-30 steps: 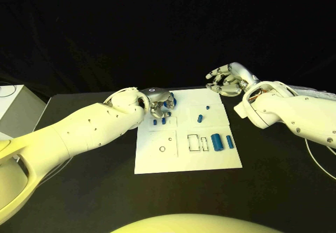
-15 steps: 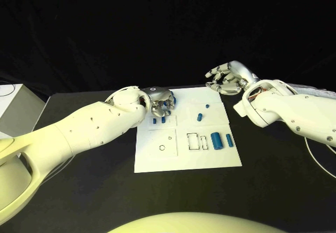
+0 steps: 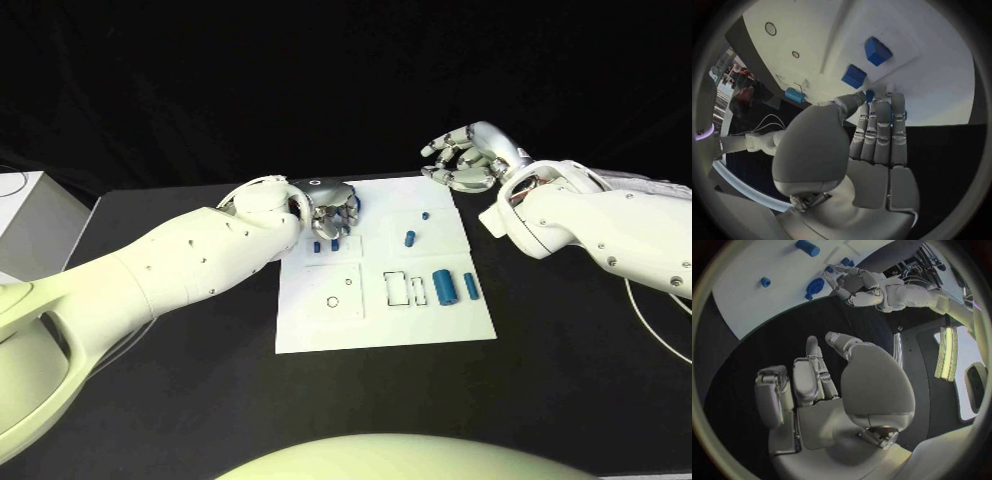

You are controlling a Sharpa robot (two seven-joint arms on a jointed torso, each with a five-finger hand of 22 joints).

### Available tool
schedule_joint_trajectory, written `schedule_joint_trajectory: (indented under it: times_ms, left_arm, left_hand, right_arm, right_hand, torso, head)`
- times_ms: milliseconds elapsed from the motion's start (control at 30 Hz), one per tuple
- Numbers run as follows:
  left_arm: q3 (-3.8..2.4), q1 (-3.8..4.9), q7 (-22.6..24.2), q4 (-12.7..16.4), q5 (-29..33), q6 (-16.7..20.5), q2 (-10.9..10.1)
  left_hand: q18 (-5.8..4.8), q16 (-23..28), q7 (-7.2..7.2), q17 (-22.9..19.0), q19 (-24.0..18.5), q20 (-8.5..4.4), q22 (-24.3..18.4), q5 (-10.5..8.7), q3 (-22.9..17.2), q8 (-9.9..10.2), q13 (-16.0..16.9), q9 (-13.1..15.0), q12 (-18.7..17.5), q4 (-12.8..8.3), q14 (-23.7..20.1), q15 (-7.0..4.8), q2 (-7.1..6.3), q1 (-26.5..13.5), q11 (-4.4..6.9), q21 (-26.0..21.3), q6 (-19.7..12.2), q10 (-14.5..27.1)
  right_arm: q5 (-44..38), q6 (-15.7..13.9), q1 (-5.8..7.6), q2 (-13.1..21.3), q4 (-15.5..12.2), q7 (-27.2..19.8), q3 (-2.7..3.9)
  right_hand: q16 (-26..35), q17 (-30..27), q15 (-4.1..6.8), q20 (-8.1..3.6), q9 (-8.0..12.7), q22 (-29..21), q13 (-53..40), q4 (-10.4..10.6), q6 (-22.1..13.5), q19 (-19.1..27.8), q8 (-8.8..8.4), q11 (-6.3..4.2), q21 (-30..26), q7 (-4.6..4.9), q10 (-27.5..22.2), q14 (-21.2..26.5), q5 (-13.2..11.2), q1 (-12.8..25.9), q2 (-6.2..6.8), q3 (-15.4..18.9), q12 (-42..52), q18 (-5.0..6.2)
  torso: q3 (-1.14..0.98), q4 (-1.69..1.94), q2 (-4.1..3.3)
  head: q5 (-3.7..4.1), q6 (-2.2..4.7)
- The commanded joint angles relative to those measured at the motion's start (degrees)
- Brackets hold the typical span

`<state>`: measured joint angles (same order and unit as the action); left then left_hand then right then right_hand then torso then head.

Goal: Assemble the parts on the task board

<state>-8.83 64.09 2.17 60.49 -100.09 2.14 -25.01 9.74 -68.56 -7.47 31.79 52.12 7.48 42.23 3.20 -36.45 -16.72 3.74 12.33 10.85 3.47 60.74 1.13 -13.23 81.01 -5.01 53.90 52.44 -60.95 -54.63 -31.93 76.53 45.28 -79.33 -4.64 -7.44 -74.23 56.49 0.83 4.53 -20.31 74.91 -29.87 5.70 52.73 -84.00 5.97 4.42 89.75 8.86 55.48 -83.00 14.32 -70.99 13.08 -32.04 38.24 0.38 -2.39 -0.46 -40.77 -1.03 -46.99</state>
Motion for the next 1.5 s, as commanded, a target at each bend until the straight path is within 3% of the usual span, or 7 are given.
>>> schedule_joint_trajectory:
  times_ms: [33,300,967,1500]
  left_arm:
    - [0.01,0.15,-0.7,-0.2,-0.5,-1.2,0.3]
    - [0.03,0.14,-1.3,-0.6,-0.6,-1.2,0.4]
    - [0.03,0.14,-1.0,-1.5,-0.2,-0.8,0.8]
    - [0.12,0.13,-0.7,-1.2,0.5,-2.6,0.9]
  left_hand:
    - [0.74,-0.3,-0.04,-0.1,-0.1,-0.33,0.1,-0.33,-0.4,0.4,0.1,-0.1,-0.4,-0.1,0.3,-0.23,0.39,-0.2,0.02,0.3,0.3,-0.4]
    - [0.73,-0.6,-0.13,-0.2,-0.1,-0.35,0.3,-0.32,-0.7,0.4,0.1,-0.1,-0.7,-0.4,0.3,-0.23,0.66,0.0,0.01,0.6,0.6,-0.9]
    - [0.67,-2.6,-0.58,0.8,0.0,0.03,1.3,-0.32,-1.0,0.4,0.4,-0.1,-1.3,-1.0,1.3,0.29,1.44,-0.6,-0.28,1.8,1.8,-3.0]
    - [0.70,-3.1,-0.36,0.7,-0.2,0.16,1.5,-0.32,-1.0,1.1,0.4,-0.4,-1.7,-1.3,1.3,0.38,1.11,-0.8,-0.38,2.0,1.0,-3.0]
  right_arm:
    - [-0.1,0.0,-0.01,0.0,-0.1,-0.5,0.04]
    - [0.0,0.1,0.00,0.0,-0.2,-0.5,0.04]
    - [0.0,0.1,0.01,0.0,-0.4,-0.5,0.04]
    - [0.0,0.1,0.02,-0.1,-0.3,-0.5,0.04]
  right_hand:
    - [-0.1,0.0,-0.23,0.43,-0.1,15.1,0.0,0.1,0.0,-6.0,0.23,-0.11,0.3,0.41,0.5,-0.1,0.3,0.6,0.16,-0.2,-0.3,-0.38]
    - [-0.1,-0.1,-0.23,0.44,-0.1,15.1,0.1,0.1,0.0,-6.0,0.23,-0.10,0.3,0.41,0.6,-0.1,0.3,0.7,0.15,-0.2,-0.4,-0.38]
    - [-0.1,-0.1,-0.22,0.44,-0.1,15.1,0.2,0.2,0.0,-6.0,0.22,-0.11,0.3,0.41,0.7,-0.1,0.3,0.8,0.12,-0.1,-0.4,-0.38]
    - [0.0,-0.3,-0.21,0.43,-0.1,15.1,0.3,0.2,0.0,-6.0,0.22,-0.13,0.3,0.40,0.9,-0.1,0.4,0.9,0.07,-0.1,-0.5,-0.38]
  torso:
    - [0.00,0.01,0.02]
    - [0.12,-0.03,0.00]
    - [0.02,-0.09,-0.04]
    - [0.05,0.04,0.09]
  head:
    - [0.04,-0.16]
    - [0.13,-0.41]
    - [0.10,-0.70]
    - [0.37,-1.12]
